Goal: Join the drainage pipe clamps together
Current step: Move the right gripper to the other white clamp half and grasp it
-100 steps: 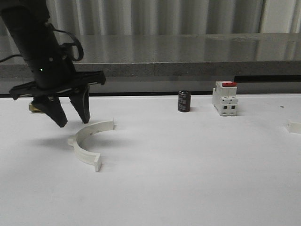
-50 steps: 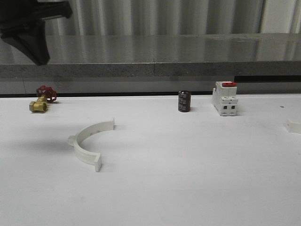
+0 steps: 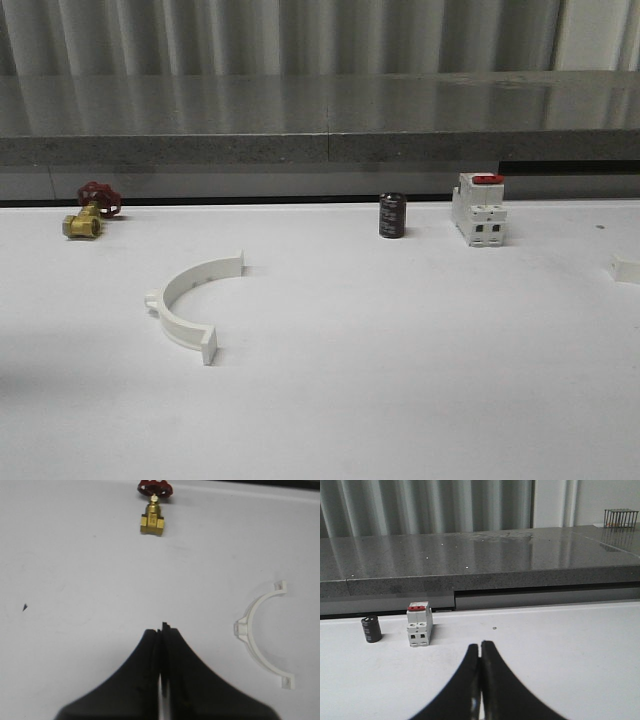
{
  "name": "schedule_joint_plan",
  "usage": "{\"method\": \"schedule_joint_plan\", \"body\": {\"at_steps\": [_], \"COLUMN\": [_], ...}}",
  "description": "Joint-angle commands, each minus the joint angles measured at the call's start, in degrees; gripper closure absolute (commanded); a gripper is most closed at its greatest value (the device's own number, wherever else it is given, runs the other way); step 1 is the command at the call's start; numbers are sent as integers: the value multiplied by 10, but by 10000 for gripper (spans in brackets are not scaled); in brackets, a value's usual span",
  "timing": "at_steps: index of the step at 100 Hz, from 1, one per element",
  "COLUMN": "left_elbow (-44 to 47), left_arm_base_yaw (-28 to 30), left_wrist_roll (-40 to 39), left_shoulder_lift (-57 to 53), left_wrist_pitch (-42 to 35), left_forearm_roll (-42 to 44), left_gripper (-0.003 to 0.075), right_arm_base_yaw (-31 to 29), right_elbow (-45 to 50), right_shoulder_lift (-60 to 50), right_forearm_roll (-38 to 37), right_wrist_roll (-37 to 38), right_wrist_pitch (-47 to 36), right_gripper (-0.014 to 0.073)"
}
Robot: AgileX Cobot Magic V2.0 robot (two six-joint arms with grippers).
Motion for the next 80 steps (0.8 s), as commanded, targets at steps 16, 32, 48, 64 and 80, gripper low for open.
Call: {"method": "schedule_joint_plan", "body": {"at_steps": [16,32,48,64,80], "left_elbow": [112,201,281,345,384], "left_arm_base_yaw": [13,13,13,13,13], "left_wrist_roll": [3,3,3,3,3], "left_shoulder_lift": [-146,-247,-343,-434,-512], "left_wrist_pitch": [-104,-157,-209,-227,-230], "left_forearm_roll": [25,38,45,45,45], "left_gripper": [741,741,741,741,741], "right_arm_base_yaw": [-2,-2,-2,-2,-2], "right_elbow": [-12,-48,-111,-179,-248], "right_shoulder_lift": [-12,-7,27,92,178], "right_forearm_roll": [-1,-5,-17,-17,-17], "right_wrist_roll": [-6,-6,-6,-6,-6], "right_wrist_pitch": [-48,1,84,133,213], "right_gripper": [660,660,660,660,660]}}
